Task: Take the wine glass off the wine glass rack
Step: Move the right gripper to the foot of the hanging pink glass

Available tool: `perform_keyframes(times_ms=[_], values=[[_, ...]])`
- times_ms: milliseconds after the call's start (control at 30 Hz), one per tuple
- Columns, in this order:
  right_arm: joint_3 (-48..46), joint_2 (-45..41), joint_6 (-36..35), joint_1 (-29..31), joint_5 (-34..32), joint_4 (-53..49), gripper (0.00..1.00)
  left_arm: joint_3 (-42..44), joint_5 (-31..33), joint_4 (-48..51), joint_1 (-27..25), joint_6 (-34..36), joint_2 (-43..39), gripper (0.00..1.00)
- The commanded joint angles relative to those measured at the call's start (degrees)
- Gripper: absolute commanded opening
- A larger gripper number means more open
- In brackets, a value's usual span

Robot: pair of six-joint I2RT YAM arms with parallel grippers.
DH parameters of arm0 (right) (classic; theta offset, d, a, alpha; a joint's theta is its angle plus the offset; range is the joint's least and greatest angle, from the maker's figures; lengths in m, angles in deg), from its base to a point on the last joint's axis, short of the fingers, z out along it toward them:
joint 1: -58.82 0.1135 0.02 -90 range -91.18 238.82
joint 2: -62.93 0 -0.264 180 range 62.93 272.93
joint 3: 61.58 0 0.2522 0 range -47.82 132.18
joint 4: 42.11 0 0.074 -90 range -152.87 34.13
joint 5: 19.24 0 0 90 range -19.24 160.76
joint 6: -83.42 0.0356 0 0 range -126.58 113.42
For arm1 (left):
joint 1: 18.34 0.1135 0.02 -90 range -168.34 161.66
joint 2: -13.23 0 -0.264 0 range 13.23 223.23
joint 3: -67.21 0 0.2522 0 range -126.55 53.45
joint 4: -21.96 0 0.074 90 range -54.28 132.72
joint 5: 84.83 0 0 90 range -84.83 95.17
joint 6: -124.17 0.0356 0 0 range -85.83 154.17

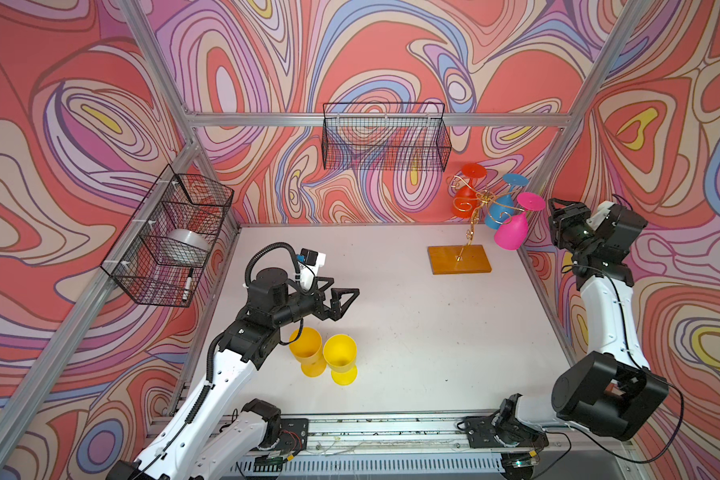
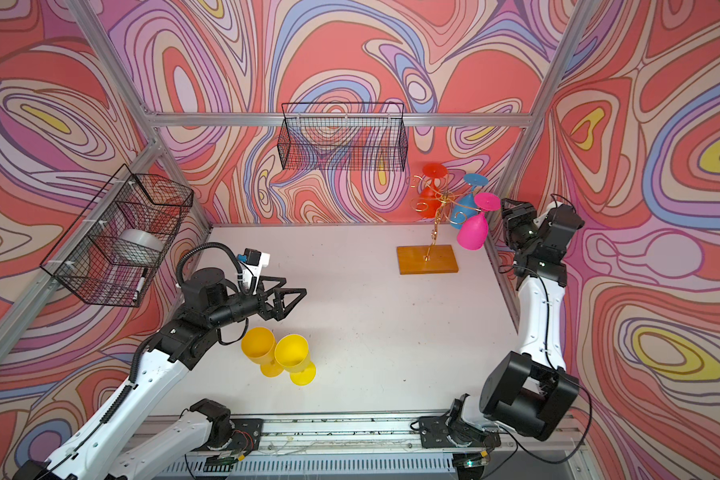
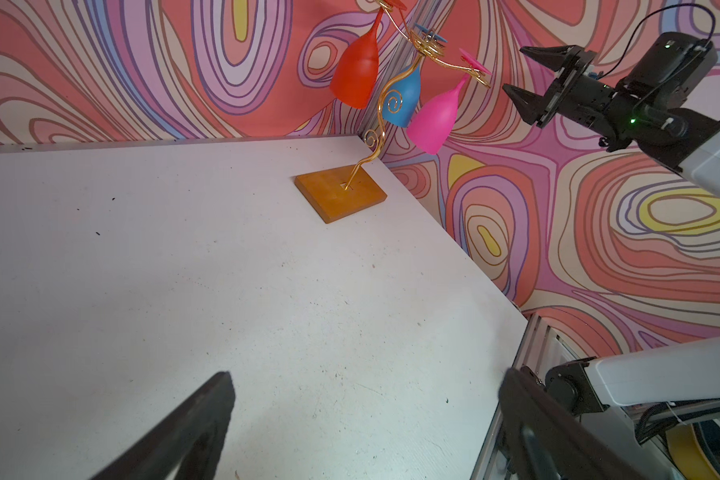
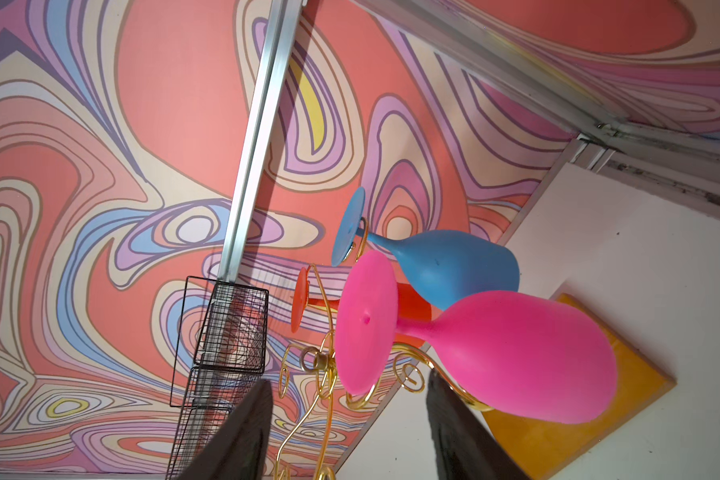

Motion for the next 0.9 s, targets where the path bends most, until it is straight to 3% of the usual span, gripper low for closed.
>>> perform_keyframes(times_ms=[0, 633, 867], values=[[-0.7, 1.6, 3.6, -0.3, 3.6, 5.0, 0.61, 0.5, -1.1, -2.1, -0.3, 1.2, -0.9, 1.00], [1.8, 7.2, 7.7, -0.3, 5.4, 8.7, 0.51, 0.4, -1.9, -2.1, -0.3, 1.1, -0.9, 1.00], [1.5, 9.0, 10.6, -0.3, 5.5, 11.5, 0.40, 0.4, -1.8, -2.2, -0.3, 1.0, -0.8, 1.00]])
